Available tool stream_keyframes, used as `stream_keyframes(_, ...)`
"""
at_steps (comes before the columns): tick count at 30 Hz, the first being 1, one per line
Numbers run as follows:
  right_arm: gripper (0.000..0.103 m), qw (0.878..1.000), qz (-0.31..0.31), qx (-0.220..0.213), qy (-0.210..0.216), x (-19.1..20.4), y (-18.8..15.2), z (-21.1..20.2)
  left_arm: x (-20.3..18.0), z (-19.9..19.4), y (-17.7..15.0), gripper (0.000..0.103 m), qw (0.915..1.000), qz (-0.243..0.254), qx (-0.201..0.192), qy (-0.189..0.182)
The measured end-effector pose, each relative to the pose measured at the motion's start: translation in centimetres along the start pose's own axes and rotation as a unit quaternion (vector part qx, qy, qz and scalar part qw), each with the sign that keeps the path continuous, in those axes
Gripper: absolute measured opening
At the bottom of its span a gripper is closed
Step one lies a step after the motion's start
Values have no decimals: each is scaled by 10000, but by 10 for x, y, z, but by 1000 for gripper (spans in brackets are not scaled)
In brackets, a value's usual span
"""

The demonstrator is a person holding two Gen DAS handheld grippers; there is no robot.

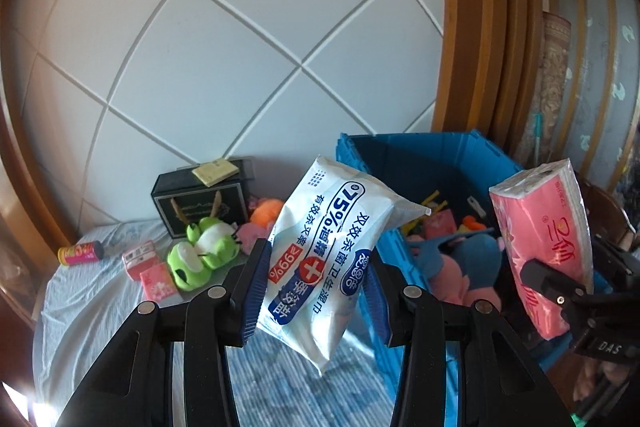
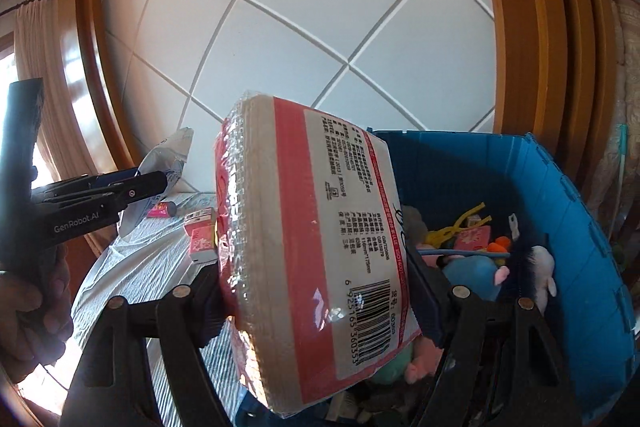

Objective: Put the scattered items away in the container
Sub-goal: 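Carry the wipes pack in the left tool and tissue pack in the right tool to the crate, then open the left tool over the crate while the right tool releases its tissue pack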

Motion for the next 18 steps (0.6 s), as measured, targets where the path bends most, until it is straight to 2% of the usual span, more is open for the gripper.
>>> stream_keyframes(8,74,9982,260,165,-517,-99,20,7,-85,27,27,43,9979,309,25,-564)
stream_keyframes(12,74,9973,316,275,-595,-136,35,21,-114,48,46,43,9962,412,100,-767)
stream_keyframes(18,74,9955,208,476,-792,-176,54,56,-143,86,84,43,9954,533,125,-792)
Point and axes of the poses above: each gripper's, at about its wrist camera, not at the fingertips, and z roughly the way its jaws point, x to its left, y to its top, the point moved 5 cm from there along z, roughly the way its jaws point, and after that the axes turned 4 degrees about -y, right-handed, at the moved point
